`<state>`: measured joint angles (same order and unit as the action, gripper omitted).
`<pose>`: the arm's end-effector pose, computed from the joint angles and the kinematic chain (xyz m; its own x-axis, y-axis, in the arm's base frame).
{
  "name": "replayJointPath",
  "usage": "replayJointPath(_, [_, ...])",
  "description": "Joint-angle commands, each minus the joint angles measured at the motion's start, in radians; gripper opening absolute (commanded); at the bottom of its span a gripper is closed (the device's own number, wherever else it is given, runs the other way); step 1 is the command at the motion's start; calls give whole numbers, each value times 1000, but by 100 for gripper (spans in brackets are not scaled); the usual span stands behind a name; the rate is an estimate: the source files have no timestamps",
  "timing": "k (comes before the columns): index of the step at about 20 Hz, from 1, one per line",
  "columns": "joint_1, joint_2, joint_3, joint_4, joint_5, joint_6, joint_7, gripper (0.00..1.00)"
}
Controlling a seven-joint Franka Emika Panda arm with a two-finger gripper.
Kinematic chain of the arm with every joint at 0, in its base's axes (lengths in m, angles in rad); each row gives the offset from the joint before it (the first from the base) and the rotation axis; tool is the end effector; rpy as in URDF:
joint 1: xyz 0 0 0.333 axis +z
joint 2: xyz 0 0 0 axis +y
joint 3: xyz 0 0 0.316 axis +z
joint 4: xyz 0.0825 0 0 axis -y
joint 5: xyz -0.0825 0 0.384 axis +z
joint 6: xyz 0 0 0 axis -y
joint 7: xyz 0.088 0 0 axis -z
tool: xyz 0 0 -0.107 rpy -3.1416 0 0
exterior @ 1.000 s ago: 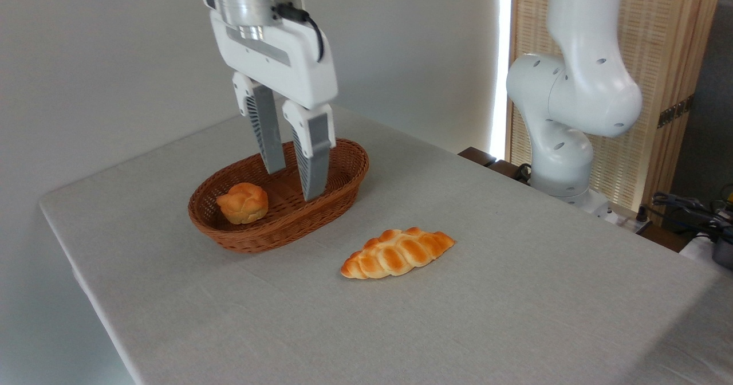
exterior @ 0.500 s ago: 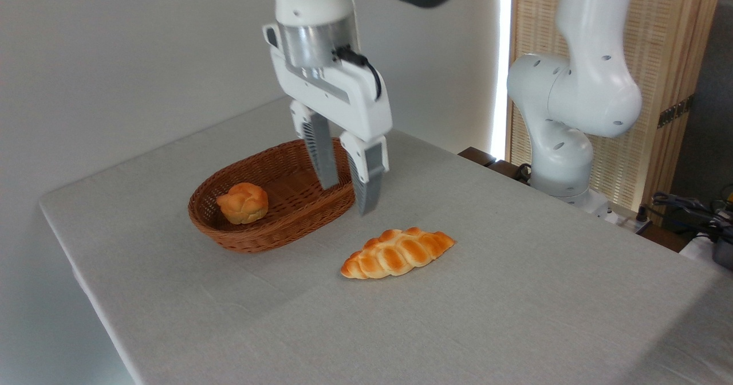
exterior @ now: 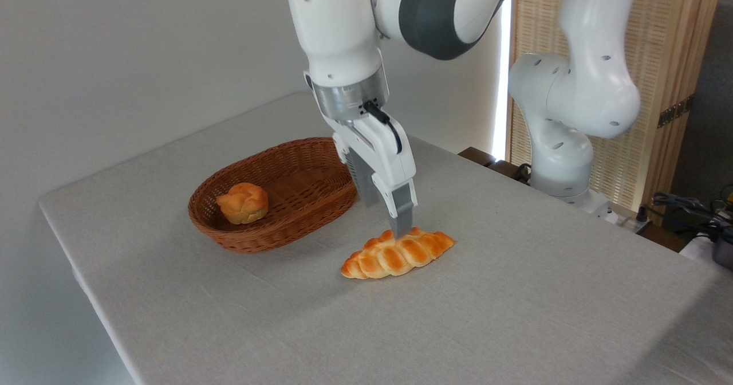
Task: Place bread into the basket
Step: 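Move the gripper over the braided bread roll and lower it, then close the gripper fingers around the middle of the braided roll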
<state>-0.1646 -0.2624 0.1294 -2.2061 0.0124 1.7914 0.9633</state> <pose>0.4563 -0.0122 0.4763 0.5272 -0.8469 -0.0697 -0.8356 -0.5316 0.1387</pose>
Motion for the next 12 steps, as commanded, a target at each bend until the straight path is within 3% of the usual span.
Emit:
replayJointPath(1, [-42,-15,18,-66,87,32,14,100])
replayJointPath(3, [-46,-17,16,-93,87,89,12,100])
replayJointPath(11, [-58,-15,16,-109,69,98,21,100])
replayJointPath(12, [-58,-14,16,-109,46,98,21,100])
